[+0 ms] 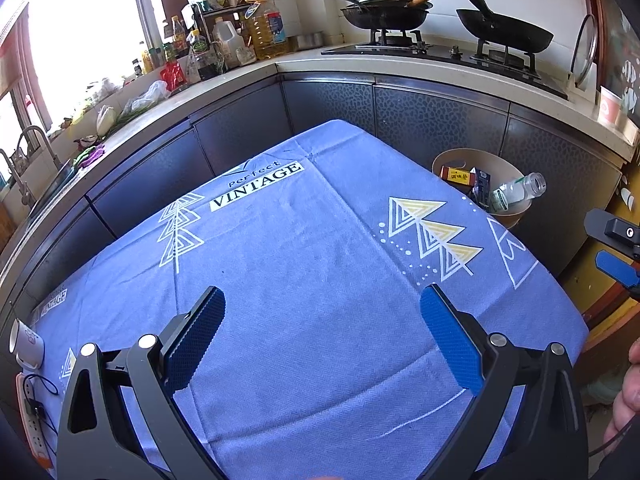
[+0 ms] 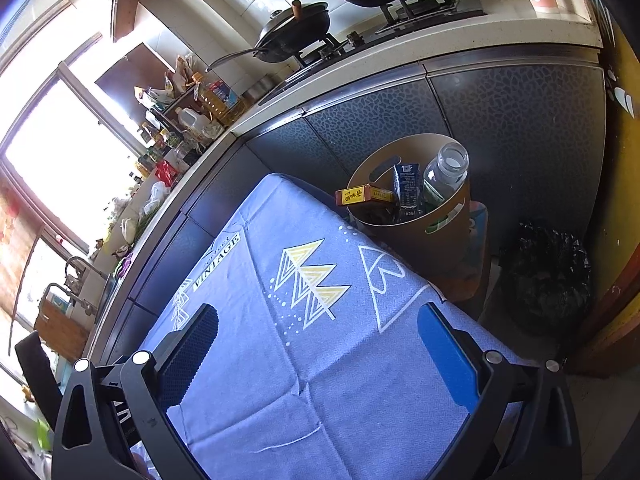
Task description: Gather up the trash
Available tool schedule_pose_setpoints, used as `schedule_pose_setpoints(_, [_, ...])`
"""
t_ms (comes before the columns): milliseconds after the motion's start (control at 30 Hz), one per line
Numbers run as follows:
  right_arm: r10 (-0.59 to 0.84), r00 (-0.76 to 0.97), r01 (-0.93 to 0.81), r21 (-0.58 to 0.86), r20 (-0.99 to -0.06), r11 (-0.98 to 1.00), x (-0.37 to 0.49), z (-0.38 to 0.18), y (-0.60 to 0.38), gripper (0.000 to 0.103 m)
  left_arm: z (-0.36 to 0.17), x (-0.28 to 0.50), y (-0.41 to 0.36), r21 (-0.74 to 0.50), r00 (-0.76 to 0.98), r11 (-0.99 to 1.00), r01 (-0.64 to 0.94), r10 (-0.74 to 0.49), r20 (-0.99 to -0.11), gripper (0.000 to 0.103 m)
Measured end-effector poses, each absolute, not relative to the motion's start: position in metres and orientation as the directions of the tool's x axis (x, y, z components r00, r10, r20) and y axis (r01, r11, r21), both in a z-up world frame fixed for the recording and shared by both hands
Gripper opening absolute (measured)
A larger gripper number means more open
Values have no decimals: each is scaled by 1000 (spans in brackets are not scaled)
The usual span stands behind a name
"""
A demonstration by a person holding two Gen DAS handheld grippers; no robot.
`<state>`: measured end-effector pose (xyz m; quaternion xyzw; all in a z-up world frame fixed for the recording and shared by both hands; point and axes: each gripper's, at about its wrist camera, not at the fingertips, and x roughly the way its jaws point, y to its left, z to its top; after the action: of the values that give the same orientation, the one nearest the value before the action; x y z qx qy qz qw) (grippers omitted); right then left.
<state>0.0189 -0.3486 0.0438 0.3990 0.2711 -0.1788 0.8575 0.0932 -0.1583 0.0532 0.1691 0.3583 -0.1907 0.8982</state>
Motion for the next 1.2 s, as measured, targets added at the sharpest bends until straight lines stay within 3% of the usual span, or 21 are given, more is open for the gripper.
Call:
schedule_pose_setpoints(833, [-77, 786, 510, 573, -613, 642, 26, 51, -340, 99, 58, 93, -150, 157, 674, 877, 454, -223, -704, 97])
schedule_pose_setpoints(1200, [-76, 787, 509, 575, -612, 641, 25, 52, -340, 99, 61, 97, -143, 98, 649, 883, 459, -258, -715, 97])
